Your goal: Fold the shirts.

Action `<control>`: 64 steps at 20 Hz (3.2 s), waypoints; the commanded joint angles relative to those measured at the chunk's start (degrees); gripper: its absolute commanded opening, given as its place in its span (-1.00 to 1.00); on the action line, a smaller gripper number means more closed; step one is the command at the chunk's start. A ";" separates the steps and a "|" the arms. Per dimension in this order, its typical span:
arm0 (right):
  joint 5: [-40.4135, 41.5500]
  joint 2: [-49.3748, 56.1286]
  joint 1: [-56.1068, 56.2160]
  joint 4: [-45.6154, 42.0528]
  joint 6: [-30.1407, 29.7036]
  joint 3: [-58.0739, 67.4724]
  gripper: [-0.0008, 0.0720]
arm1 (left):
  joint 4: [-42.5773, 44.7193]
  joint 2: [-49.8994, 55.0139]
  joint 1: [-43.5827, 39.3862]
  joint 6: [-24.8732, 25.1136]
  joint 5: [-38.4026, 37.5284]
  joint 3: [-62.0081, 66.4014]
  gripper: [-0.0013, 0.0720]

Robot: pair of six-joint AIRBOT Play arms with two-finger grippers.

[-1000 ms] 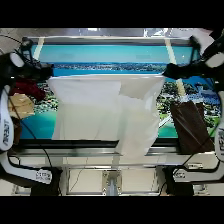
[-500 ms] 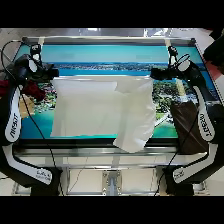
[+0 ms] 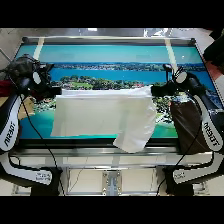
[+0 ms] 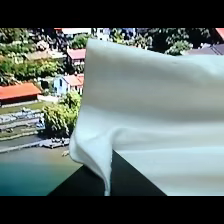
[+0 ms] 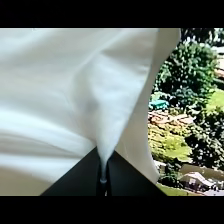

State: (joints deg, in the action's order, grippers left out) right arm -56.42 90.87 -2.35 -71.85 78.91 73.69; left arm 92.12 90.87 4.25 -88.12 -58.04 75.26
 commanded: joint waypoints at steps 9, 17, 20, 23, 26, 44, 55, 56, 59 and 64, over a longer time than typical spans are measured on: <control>4.83 2.19 0.94 0.87 0.09 -8.70 -0.94 | -1.92 -0.15 -0.35 0.00 -0.11 -9.57 -0.94; -18.53 -16.70 -0.57 -10.56 0.09 -0.96 0.42 | -3.61 -22.29 2.78 -0.11 -1.38 -10.58 0.77; -16.55 -32.61 -8.17 -7.54 5.09 -13.20 0.42 | -2.64 -38.34 12.50 -9.14 -1.16 -25.14 0.77; -22.73 -41.53 -14.99 5.18 7.48 -34.12 0.42 | -12.79 -48.26 23.74 -12.66 -1.42 -42.86 0.56; -29.59 -41.46 -15.41 15.26 5.60 -46.49 0.43 | -24.94 -49.24 32.24 -11.80 -6.03 -51.78 0.53; 3.58 -28.74 12.04 34.80 7.19 -55.25 -0.06 | -36.57 -44.94 31.82 -10.29 8.70 -60.87 0.30; 1.86 -32.83 12.02 35.21 1.36 -52.43 -0.94 | -39.45 -43.23 24.55 -3.80 8.26 -58.40 -0.94; -0.11 -35.17 12.00 33.16 2.34 -51.15 -0.94 | -37.38 -46.60 25.75 -3.54 5.53 -57.22 -0.94; -4.02 -41.68 11.98 25.20 8.74 -46.31 -0.94 | -32.11 -55.65 27.39 -2.27 0.28 -53.11 -0.95; 2.19 -38.91 11.98 14.45 8.83 -32.59 -0.95 | -32.02 -52.76 24.44 1.22 4.61 -39.78 -0.95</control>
State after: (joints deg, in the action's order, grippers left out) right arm -57.56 50.87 9.63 -49.43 86.78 33.89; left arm 58.72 36.64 29.95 -89.49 -55.53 28.60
